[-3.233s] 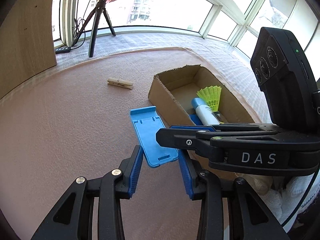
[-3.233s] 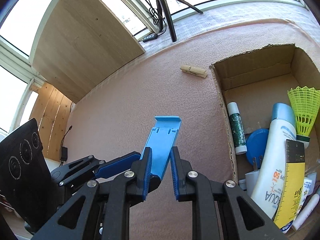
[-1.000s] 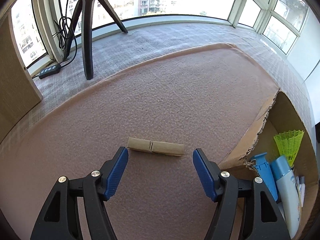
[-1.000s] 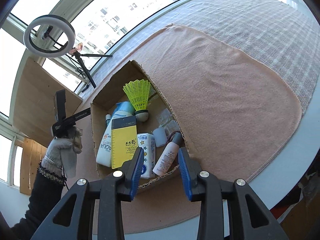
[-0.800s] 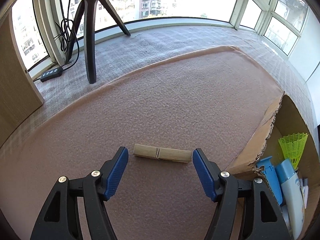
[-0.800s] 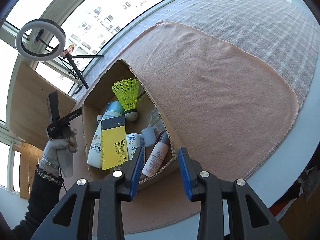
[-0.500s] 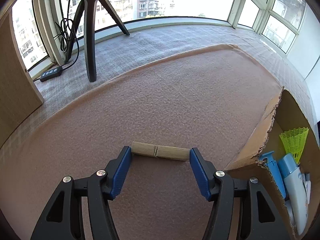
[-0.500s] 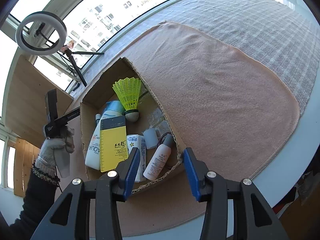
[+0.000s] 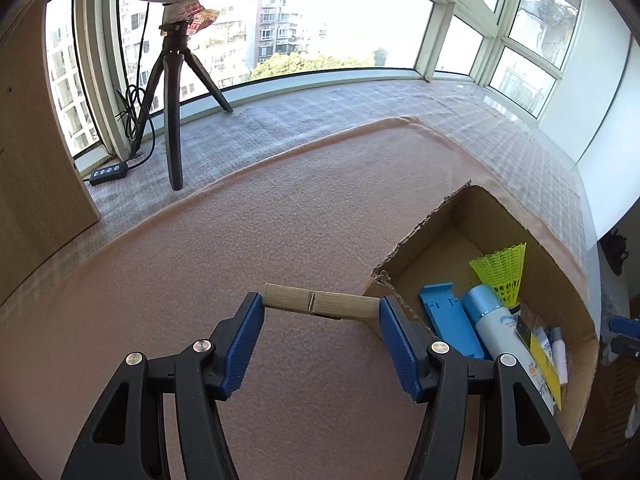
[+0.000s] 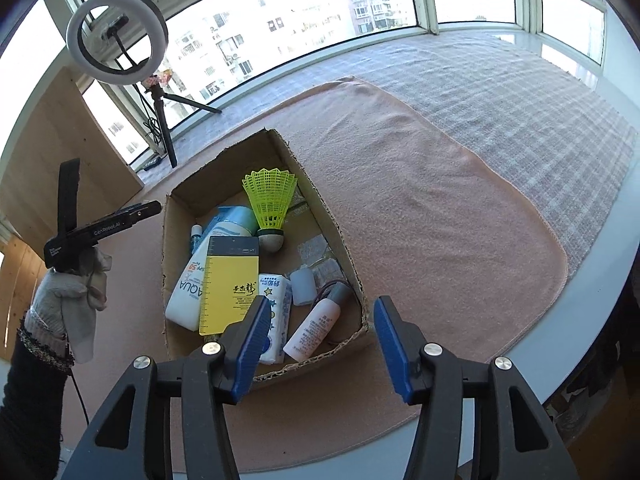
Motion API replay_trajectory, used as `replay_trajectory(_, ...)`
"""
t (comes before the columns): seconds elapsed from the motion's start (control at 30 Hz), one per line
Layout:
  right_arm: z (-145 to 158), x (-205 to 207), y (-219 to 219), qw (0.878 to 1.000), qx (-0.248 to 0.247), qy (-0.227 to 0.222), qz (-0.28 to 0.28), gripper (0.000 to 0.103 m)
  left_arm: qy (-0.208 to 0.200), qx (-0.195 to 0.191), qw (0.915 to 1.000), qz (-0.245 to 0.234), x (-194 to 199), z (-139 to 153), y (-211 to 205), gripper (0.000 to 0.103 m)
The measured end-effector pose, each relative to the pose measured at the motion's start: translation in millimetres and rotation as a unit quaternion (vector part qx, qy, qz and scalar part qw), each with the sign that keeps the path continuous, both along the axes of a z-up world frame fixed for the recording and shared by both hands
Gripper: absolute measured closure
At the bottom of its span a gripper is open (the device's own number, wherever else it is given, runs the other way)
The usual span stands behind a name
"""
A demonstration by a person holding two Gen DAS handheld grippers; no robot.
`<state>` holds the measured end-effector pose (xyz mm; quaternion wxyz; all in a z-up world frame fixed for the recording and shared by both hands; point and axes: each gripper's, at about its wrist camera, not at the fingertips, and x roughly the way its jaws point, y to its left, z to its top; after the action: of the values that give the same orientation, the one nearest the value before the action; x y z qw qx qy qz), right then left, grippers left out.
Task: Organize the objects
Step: 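Carry the clothespin over the box and open the left tool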
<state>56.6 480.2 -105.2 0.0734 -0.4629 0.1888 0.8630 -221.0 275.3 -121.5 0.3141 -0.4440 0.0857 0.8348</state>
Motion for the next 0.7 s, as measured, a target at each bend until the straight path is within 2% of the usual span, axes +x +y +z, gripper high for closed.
replay_trajectory(0.13,4,4,-7,1.000,0.021,0.004,0.004,0.052,0.004,0.017,0.9994,-0.030,25,17,18,0.040)
replay_trajectory(0.33,7,15,-6,1.000,0.013,0.010,0.000,0.052,-0.009,0.036,0.9965,-0.075,66,27,58,0.040)
replay_trajectory(0.57,2,33,2,1.000,0.001,0.006,-0.014,0.052,-0.017,0.038,0.9895,-0.138,121,26,109,0.040)
replay_trajectory(0.7,-3,43,8,1.000,-0.006,0.003,-0.023,0.052,-0.028,0.035,0.9868,-0.155,140,20,130,0.040)
